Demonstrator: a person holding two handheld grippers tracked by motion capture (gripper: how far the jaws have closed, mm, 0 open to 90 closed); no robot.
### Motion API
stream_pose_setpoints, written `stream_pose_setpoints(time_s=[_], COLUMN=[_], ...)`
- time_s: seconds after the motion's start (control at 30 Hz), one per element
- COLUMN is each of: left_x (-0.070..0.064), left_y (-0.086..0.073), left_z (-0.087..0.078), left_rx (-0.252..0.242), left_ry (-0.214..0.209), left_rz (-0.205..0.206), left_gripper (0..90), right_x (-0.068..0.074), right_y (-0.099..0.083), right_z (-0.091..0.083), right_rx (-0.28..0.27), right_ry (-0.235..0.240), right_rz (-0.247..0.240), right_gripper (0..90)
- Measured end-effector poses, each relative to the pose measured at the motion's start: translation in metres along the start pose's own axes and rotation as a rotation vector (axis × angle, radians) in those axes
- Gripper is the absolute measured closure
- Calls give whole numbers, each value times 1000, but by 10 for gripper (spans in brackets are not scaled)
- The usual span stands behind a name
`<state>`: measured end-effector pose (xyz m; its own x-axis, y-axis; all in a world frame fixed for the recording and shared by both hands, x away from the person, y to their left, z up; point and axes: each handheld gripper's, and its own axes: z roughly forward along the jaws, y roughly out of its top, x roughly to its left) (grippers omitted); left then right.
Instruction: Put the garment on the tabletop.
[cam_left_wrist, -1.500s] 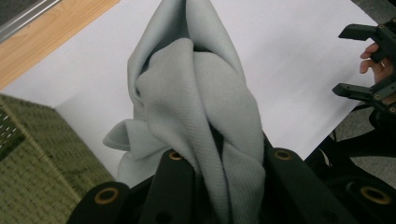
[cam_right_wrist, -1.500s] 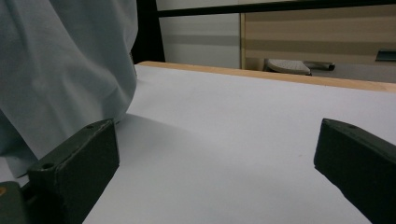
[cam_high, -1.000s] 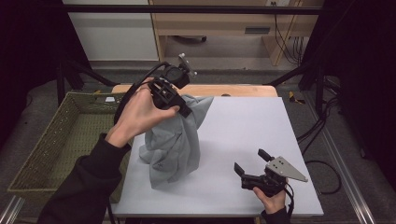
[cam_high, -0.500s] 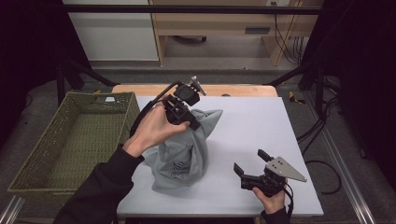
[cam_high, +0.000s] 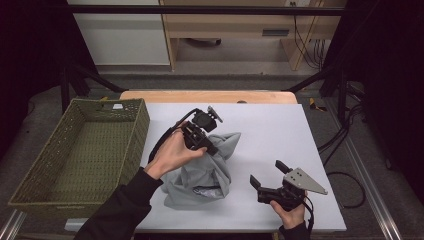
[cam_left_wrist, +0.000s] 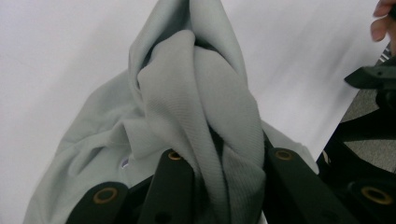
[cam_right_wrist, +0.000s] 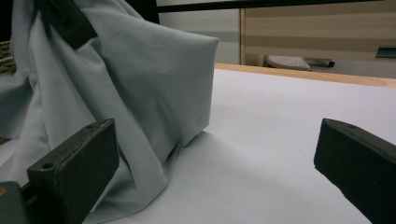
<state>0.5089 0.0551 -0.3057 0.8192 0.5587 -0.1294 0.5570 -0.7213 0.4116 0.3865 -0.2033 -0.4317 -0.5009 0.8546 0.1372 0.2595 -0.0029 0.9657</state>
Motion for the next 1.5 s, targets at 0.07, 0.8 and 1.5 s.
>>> stream_pose_setpoints(time_s=[0.07,0.8,1.5], left_x=[0,3,3], left_y=[-4,-23,-39], left_z=[6,43,-8], left_rx=[2,15,-369], left_ry=[-9,-41,20], left_rz=[1,15,7], left_gripper=[772,522,71], right_x=[-1,-2,-2], right_y=[0,-1,0], right_z=[0,1,0], right_rx=[5,3,0], right_ry=[-10,-14,-17], right_rz=[-23,-35,-27], right_gripper=[4,4,4])
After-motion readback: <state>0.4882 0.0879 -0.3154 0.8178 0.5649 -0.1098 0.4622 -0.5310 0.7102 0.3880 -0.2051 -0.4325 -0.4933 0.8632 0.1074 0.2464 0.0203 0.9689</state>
